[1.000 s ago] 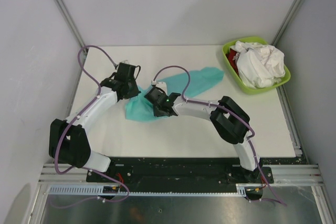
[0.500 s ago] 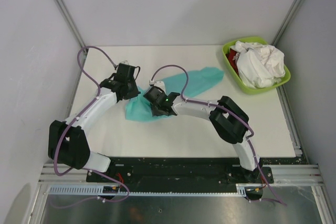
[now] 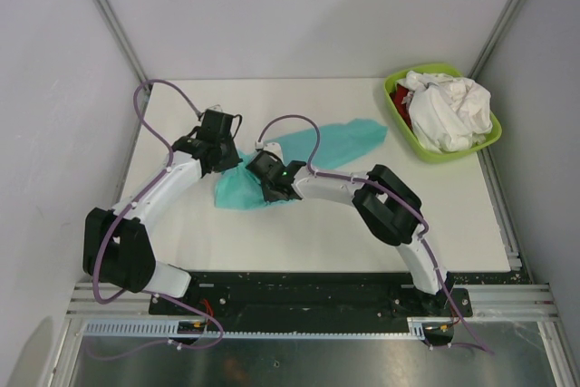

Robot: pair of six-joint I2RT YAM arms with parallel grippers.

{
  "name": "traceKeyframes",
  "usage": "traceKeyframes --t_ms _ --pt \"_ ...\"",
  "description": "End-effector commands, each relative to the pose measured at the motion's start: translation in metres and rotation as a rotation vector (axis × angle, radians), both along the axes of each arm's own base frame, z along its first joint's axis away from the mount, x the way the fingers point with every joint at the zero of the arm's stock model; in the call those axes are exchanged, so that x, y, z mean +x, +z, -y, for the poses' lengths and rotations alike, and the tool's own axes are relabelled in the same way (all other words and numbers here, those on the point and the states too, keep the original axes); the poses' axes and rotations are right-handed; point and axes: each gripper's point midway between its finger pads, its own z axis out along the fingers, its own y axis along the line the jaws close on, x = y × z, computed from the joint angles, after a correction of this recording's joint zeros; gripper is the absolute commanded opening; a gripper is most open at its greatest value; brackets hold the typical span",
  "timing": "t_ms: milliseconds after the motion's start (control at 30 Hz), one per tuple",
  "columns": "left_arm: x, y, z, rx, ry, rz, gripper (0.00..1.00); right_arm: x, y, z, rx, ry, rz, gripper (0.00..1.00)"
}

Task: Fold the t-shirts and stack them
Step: Flatten out the tshirt

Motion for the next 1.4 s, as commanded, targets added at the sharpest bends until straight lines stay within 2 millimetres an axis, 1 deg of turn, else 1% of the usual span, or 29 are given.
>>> traceKeyframes --t_ms 0,100,300,367,467,533,600,667,700,733,800,867,933,1000,1067,1200,1300,1367 --pt "0.001 0.012 -0.001 -0.009 -0.012 0.042 0.00 0.012 0.036 0.000 0.015 -0.029 0.066 0.02" --pt "0.001 0.012 0.000 -0.009 -0.015 0.041 0.00 0.016 0.059 0.004 0.027 -0.039 0.099 0.00" --pt "0.001 0.014 0.000 -0.005 -0.030 0.044 0.00 0.018 0.107 0.015 0.067 -0.057 0.151 0.00" --pt "0.001 0.014 0.002 -0.009 -0.043 0.044 0.00 0.019 0.122 0.020 0.081 -0.063 0.167 0.00" --pt "0.001 0.016 0.009 -0.026 -0.088 0.047 0.00 0.022 0.142 0.033 0.093 -0.086 0.187 0.00" --pt "0.002 0.022 0.017 -0.047 -0.132 0.059 0.00 0.025 0.155 0.045 0.100 -0.109 0.199 0.00" --pt "0.003 0.029 0.030 -0.080 -0.195 0.077 0.00 0.028 0.169 0.062 0.102 -0.142 0.217 0.00" --pt "0.002 0.039 0.048 -0.124 -0.279 0.100 0.02 0.035 0.182 0.088 0.096 -0.196 0.236 0.00" --pt "0.002 0.043 0.056 -0.143 -0.316 0.110 0.06 0.038 0.190 0.103 0.099 -0.224 0.246 0.00" --pt "0.001 0.048 0.064 -0.161 -0.349 0.121 0.11 0.040 0.193 0.120 0.096 -0.256 0.248 0.00" --pt "-0.001 0.055 0.077 -0.188 -0.394 0.139 0.24 0.048 0.193 0.157 0.091 -0.329 0.240 0.00" --pt "-0.004 0.057 0.085 -0.208 -0.418 0.142 0.35 0.055 0.185 0.193 0.082 -0.399 0.215 0.00" --pt "-0.007 0.054 0.088 -0.222 -0.420 0.133 0.40 0.059 0.173 0.224 0.062 -0.456 0.179 0.00" --pt "-0.013 0.046 0.087 -0.228 -0.403 0.109 0.41 0.059 0.160 0.245 0.037 -0.491 0.152 0.00" --pt "-0.020 0.030 0.081 -0.218 -0.367 0.073 0.42 0.059 0.151 0.255 0.034 -0.501 0.130 0.00" --pt "-0.033 -0.004 0.067 -0.182 -0.292 0.003 0.41 0.059 0.136 0.265 0.012 -0.512 0.104 0.00" --pt "-0.040 -0.019 0.062 -0.169 -0.266 -0.027 0.41 0.062 0.127 0.274 -0.008 -0.530 0.084 0.00" --pt "-0.044 -0.027 0.060 -0.158 -0.257 -0.039 0.42 0.064 0.123 0.278 -0.006 -0.535 0.075 0.00"
